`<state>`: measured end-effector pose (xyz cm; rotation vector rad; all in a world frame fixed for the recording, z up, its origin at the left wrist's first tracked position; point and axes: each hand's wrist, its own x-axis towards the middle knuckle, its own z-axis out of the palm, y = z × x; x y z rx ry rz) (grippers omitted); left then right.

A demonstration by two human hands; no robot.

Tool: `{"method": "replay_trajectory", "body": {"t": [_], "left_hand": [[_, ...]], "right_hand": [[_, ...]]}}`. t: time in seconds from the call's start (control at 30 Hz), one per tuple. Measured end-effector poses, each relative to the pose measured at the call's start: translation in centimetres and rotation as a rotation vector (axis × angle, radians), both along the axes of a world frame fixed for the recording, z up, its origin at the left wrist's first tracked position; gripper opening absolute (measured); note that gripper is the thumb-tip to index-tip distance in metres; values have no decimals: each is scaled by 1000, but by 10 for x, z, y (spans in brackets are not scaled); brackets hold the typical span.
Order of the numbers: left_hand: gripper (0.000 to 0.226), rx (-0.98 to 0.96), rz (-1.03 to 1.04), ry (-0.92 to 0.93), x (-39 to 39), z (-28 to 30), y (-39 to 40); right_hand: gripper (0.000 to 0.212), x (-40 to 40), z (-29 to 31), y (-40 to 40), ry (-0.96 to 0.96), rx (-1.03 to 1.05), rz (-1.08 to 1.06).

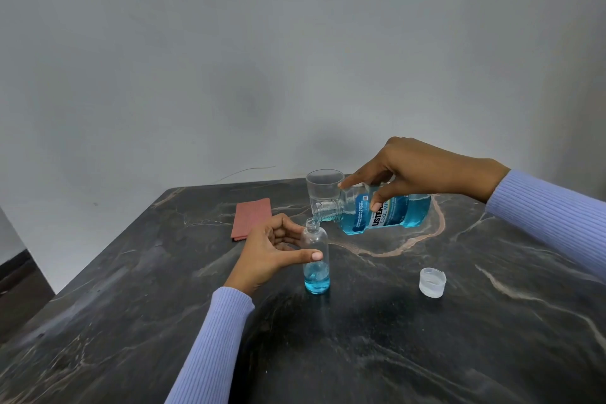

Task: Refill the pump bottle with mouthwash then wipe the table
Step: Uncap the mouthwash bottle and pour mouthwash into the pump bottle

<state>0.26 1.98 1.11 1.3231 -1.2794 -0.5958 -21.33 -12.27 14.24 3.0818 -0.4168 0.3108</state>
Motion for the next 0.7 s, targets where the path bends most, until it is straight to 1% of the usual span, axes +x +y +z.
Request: {"method": "replay_trajectory", "body": {"t": [0.2,0.7], "left_hand": [[52,-6,5,-6,0,0,0],[46,-4,-15,2,0,-1,0]], "right_hand": [[51,0,1,1,7,4,-5],[51,1,3,2,30,-24,-5]]}}
